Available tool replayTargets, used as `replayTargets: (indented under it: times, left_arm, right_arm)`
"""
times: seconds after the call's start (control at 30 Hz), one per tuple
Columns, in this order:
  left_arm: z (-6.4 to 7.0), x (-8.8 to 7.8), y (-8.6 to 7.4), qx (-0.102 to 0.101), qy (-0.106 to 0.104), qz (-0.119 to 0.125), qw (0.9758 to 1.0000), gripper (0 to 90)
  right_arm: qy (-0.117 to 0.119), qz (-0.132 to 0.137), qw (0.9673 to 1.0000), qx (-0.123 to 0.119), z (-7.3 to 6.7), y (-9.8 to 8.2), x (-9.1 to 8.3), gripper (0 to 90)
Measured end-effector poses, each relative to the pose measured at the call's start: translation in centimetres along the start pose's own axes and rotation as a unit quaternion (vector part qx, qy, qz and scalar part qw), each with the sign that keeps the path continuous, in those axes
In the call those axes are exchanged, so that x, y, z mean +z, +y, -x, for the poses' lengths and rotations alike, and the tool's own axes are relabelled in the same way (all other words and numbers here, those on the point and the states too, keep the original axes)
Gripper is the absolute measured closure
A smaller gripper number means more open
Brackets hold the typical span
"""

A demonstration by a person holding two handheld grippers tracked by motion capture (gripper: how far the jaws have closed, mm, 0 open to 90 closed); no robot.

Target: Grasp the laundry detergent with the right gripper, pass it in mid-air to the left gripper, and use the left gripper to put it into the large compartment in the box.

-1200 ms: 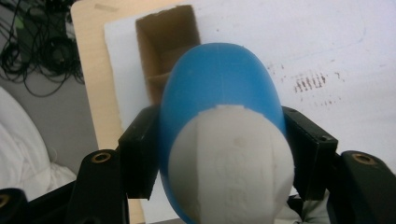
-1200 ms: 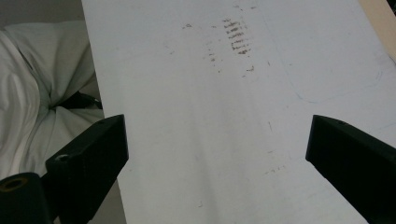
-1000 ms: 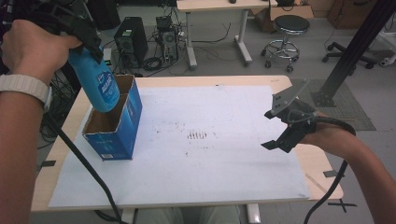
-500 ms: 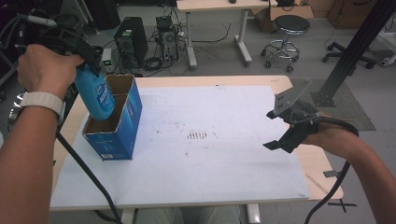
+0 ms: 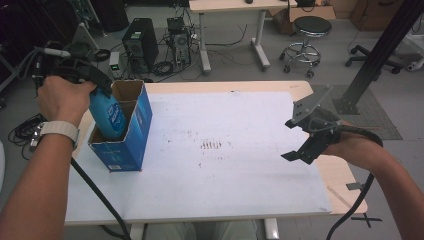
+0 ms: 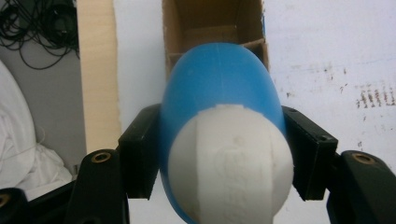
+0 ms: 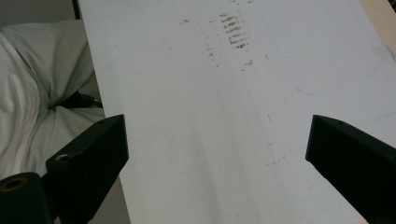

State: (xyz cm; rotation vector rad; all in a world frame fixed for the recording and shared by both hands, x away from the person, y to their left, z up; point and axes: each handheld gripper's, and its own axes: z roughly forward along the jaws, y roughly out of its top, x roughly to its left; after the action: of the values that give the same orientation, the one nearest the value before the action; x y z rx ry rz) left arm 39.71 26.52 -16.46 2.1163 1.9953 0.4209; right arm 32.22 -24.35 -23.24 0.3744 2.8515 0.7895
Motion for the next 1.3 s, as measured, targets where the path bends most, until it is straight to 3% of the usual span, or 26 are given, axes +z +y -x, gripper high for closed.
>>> replayTargets:
  times: [0.27,0.5,1.3]
  left_arm:
    - [0.2,3.0,-0.9,0.005,0.005,0.005,1.0000,38.1]
    - [0.4,5.6,-1.6,0.005,-0.005,0.000,1.0000,38.1]
    - [1.4,10.3,-2.8,0.015,0.005,-0.017,0.9997,38.0]
  right_arm:
    - [0.000,-0.002,1.0000,0.001,0.0,0.1,0.1,5.8]
    - [0.002,-0.005,1.0000,0.003,0.0,0.1,0.3,5.8]
    - [0.000,-0.004,1.0000,0.006,-0.1,-0.1,0.2,5.9]
